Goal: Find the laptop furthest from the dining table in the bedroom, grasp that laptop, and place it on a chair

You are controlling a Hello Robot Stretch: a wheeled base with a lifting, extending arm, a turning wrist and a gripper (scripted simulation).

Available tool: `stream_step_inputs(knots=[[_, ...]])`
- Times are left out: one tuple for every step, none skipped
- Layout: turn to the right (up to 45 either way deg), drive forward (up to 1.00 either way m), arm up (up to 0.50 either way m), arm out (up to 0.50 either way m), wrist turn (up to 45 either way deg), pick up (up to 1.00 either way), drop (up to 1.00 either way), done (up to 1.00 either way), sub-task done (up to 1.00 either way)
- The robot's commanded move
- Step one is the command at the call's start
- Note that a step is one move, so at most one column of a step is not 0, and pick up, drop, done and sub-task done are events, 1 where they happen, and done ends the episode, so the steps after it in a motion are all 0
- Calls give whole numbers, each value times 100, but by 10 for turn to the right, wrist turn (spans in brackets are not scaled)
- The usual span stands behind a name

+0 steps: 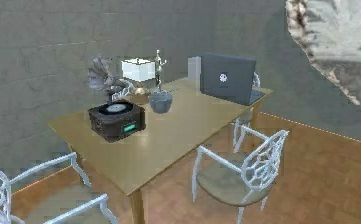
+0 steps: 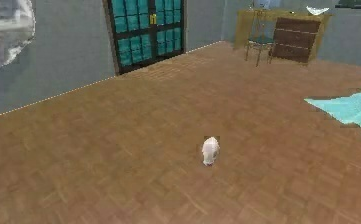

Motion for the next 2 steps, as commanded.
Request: stream_step_inputs(knots=[[450, 0, 0, 0, 0, 0, 0, 0, 0], [150, 0, 0, 0, 0, 0, 0, 0, 0]])
